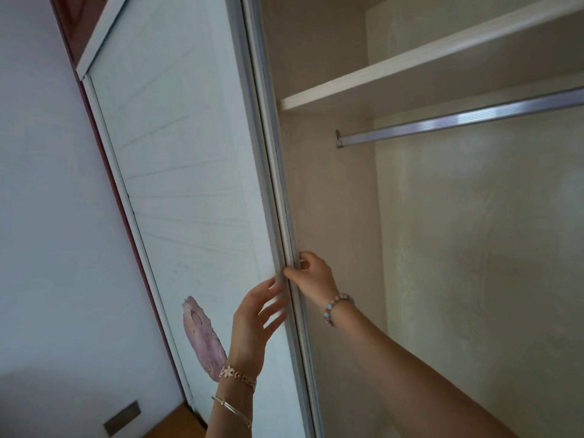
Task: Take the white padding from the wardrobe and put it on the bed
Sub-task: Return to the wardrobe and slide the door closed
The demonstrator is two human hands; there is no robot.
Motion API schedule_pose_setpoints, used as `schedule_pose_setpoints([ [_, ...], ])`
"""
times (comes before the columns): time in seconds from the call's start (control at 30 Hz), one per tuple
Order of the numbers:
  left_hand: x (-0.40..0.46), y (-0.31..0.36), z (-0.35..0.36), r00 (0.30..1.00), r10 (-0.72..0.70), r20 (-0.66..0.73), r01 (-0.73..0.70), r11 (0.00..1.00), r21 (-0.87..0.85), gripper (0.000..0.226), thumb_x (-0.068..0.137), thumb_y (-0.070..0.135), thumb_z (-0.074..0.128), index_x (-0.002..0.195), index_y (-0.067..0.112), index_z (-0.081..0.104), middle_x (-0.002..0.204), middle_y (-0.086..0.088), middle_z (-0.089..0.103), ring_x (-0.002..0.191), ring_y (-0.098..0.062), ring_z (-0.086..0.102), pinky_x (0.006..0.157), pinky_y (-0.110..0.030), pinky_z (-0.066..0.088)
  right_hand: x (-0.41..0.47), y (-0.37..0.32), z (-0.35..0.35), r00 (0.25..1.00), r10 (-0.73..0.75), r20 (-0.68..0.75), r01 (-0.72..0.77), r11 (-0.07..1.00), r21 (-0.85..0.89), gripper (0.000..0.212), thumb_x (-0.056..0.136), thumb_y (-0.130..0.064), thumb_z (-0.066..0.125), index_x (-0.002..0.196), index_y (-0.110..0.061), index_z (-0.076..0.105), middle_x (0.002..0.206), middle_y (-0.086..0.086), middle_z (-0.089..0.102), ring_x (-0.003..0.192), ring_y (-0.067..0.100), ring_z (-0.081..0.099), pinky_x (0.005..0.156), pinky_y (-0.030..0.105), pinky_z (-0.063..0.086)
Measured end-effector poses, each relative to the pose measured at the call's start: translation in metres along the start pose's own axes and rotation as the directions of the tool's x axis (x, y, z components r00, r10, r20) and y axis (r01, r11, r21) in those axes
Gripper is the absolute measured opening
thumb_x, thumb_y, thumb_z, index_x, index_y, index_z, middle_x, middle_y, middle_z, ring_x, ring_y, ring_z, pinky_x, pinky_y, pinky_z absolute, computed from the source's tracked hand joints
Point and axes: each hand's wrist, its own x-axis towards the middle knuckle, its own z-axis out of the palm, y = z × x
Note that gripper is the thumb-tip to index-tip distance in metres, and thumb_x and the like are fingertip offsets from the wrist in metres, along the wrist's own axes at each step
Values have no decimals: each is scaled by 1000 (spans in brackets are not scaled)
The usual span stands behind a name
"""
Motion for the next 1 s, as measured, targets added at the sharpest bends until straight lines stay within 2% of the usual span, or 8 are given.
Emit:
schedule_pose_setpoints([
  [0.13, 3, -2, 0, 1000, -28, -11, 28, 998, 51, 47, 64, 52, 71, 105, 30, 78, 115, -2, 76, 106, -25, 72, 92, -44, 55, 0, 4, -2, 996, -84, -27, 81, 993, -89, 19, 80, -21, 77, 93, -20, 62, 78, -10, 66, 68, 1, 61, 54, 3, 42],
  [0.2, 6, -4, 1, 999, -44, -28, 46, 997, 67, 38, 70, 44, 74, 104, 28, 79, 111, -3, 77, 104, -24, 73, 94, -44, 55, -1, 4, -4, 996, -81, -32, 78, 993, -92, 21, 78, -21, 78, 90, -22, 61, 74, -16, 62, 66, -6, 57, 52, 0, 41],
  [0.3, 8, -9, 2, 998, -30, -56, 35, 995, 91, 19, 90, 25, 67, 105, 25, 79, 109, -4, 78, 104, -24, 73, 94, -43, 55, -4, 3, -6, 997, -66, -50, 62, 995, -79, 21, 75, -22, 79, 88, -22, 62, 74, -12, 65, 65, 1, 61, 51, 2, 41],
  [0.5, 6, -22, 11, 1000, 3, -28, 1, 992, 125, 19, 91, 12, 69, 104, 22, 78, 103, -4, 79, 99, -20, 74, 88, -33, 58, -19, 5, -25, 994, -30, -106, 23, 998, -66, 27, 70, -24, 81, 85, -25, 59, 73, -17, 62, 65, -4, 58, 52, 2, 40],
  [0.63, 7, -38, 24, 1000, 3, -14, 0, 971, 240, 28, 87, 16, 75, 114, 22, 73, 110, 0, 77, 104, -15, 70, 87, -29, 55, -34, 7, -45, 991, 12, -136, -19, 999, -44, 27, 68, -26, 81, 80, -30, 57, 79, -13, 66, 70, 4, 63, 50, 3, 40],
  [0.8, 7, -54, 44, 995, 94, -15, -80, 909, 409, 36, 77, 31, 85, 107, 21, 68, 109, 5, 71, 88, -2, 67, 76, -17, 49, -56, 7, -71, 965, 58, -254, -62, 998, -7, 32, 59, -38, 75, 84, -22, 63, 74, -12, 69, 63, -2, 61, 54, 12, 41],
  [0.9, 5, -61, 56, 996, 91, 10, -88, 920, 382, 32, 76, 32, 85, 100, 20, 68, 101, 4, 73, 91, -16, 70, 78, -27, 54, -72, 6, -88, 948, 41, -316, -38, 999, 15, 27, 55, -37, 70, 74, -21, 58, 55, -19, 60, 48, -5, 51, 47, 8, 37],
  [1.0, -1, -67, 70, 996, 56, 66, -76, 931, 356, 22, 73, 32, 87, 85, 20, 73, 82, 8, 75, 81, -20, 72, 80, -41, 61, -87, 2, -105, 940, -12, -342, 5, 1000, -20, 35, 65, -32, 73, 94, -24, 57, 77, -13, 61, 65, 3, 55, 55, 9, 43],
])
